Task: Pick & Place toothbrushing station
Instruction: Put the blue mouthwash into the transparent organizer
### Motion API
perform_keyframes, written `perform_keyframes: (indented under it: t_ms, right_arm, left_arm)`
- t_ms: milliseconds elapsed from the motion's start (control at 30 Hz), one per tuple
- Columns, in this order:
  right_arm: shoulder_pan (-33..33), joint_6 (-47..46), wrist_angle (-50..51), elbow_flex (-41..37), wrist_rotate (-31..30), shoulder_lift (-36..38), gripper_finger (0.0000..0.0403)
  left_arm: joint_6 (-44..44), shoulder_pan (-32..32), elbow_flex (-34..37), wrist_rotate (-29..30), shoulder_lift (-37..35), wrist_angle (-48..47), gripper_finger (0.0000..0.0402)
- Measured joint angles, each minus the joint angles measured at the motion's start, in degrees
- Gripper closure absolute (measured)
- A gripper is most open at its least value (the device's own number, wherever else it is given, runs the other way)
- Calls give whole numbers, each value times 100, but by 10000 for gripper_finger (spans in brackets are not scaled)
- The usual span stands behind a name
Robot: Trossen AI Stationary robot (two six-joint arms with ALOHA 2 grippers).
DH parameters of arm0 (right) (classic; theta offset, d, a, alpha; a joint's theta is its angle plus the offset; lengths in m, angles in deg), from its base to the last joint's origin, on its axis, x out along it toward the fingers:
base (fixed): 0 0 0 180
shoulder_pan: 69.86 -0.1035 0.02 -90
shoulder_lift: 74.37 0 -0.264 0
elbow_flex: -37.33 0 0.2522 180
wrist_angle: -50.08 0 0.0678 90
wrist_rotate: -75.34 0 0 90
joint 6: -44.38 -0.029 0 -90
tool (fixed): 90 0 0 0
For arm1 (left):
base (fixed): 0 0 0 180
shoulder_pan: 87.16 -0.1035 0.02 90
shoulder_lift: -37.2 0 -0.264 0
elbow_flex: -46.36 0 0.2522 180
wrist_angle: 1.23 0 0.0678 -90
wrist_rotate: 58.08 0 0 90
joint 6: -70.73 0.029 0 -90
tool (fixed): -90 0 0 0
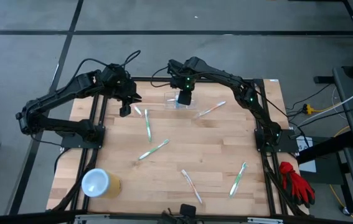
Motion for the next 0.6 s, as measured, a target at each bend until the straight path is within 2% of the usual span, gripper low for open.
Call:
perform_keyframes:
  t_ms: [600]
  right_arm:
    - [-4, 42, 10, 0, 0, -190, 302]
  left_arm:
    - [-28, 1, 0, 3, -20, -50, 341]
